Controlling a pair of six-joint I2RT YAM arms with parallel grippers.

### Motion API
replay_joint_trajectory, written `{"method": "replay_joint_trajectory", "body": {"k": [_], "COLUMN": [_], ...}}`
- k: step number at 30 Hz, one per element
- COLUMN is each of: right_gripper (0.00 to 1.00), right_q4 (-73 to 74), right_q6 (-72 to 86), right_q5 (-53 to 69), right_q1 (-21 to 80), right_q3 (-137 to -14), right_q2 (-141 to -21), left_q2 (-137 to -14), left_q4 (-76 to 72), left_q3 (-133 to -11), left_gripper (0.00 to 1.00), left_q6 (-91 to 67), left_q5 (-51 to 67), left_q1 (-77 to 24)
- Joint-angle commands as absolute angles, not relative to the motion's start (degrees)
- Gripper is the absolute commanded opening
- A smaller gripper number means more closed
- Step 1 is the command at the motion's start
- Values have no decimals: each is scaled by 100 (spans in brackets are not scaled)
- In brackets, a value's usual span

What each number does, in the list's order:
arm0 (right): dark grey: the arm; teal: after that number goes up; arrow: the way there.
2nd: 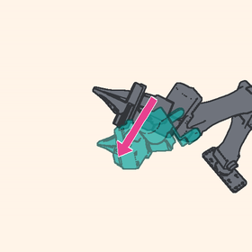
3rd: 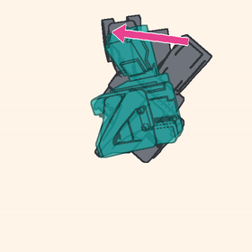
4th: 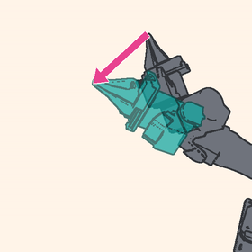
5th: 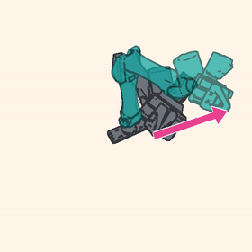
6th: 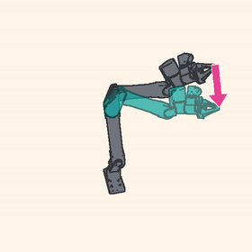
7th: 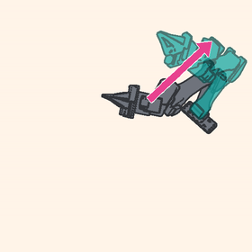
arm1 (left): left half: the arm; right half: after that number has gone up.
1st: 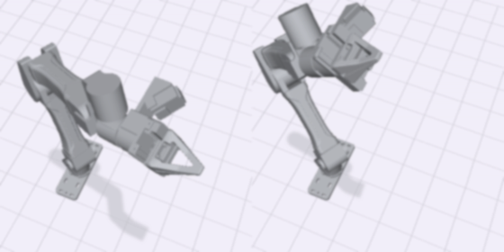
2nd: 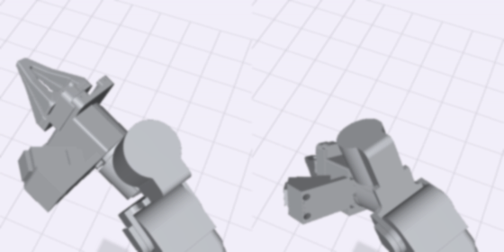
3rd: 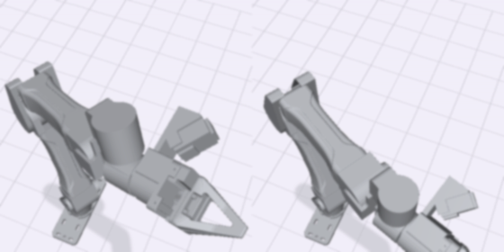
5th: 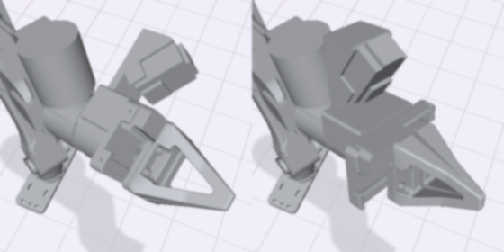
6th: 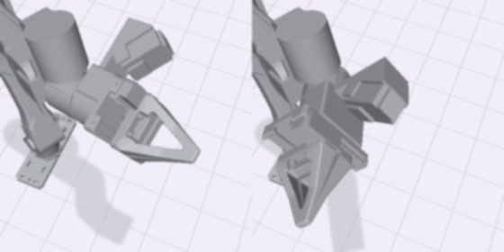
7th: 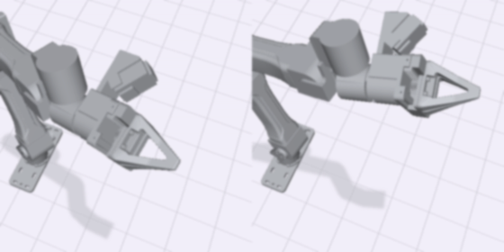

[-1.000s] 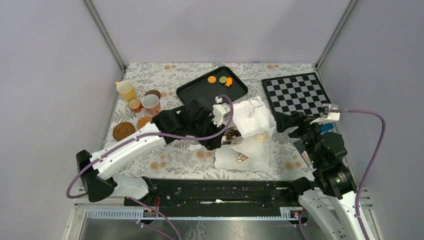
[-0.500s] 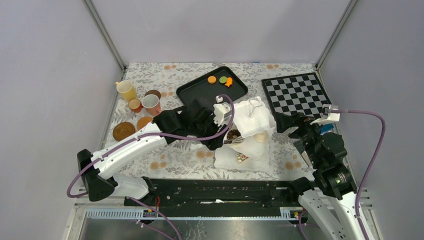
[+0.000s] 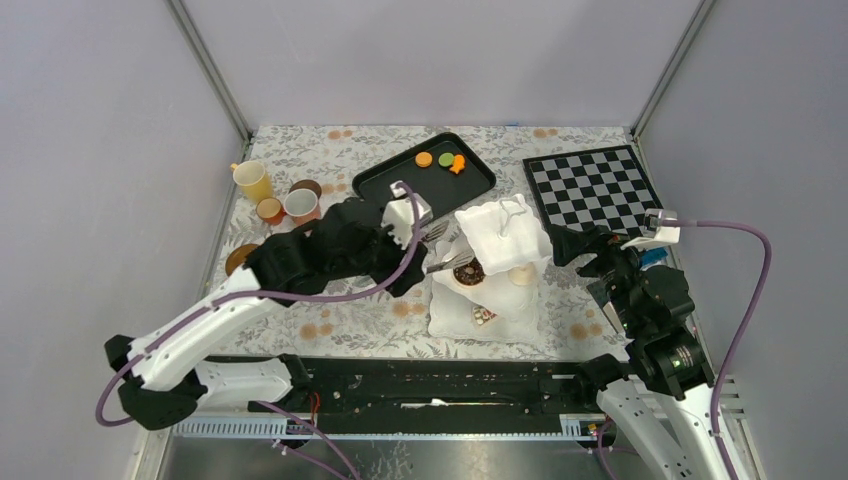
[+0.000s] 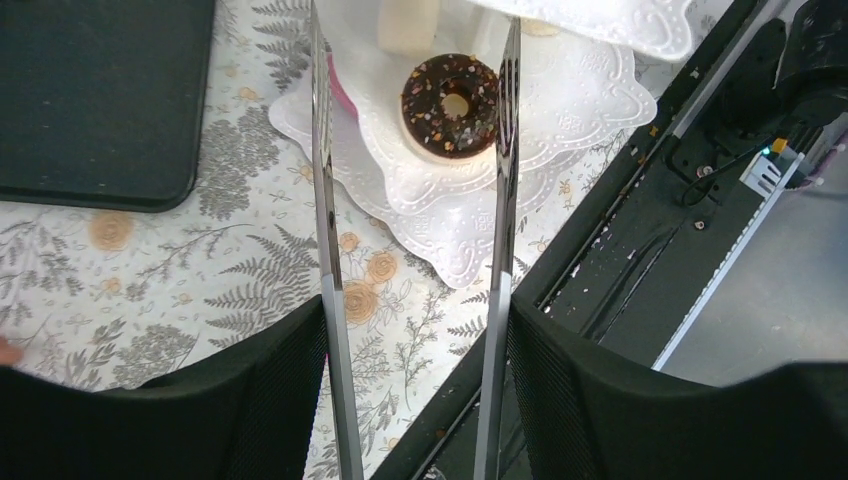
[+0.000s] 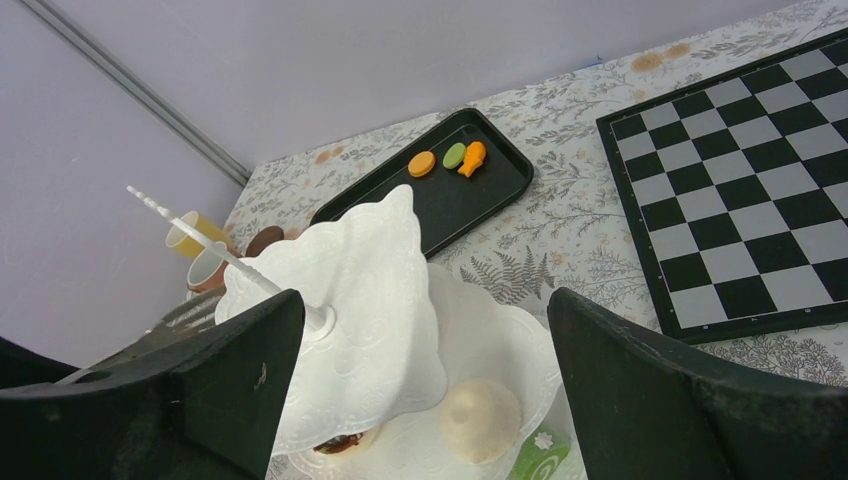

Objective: Serve the afternoon tea

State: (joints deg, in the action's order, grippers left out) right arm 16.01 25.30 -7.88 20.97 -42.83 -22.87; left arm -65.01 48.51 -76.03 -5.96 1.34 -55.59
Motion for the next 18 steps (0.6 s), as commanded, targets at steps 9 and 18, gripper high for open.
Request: {"method": "replay_joint_trajectory", "body": {"k": [9, 18], "right_gripper": [98, 98], "right_q4": [1770, 2256], "right_q6": [2390, 2486], "right_q5": [-765, -828], "right_q1": [2127, 2127], "right_q3": [-4541, -4859], "right_q2": [-2416, -2692], "left_q2": [-5425, -5786], "left_q4": [4329, 2522], "left_q3": [-6845, -6356], "left_gripper": [64, 64], "left_q6": [-723, -1230], "left_q5": [-1227, -1714], "left_q1": [-4840, -4088]}}
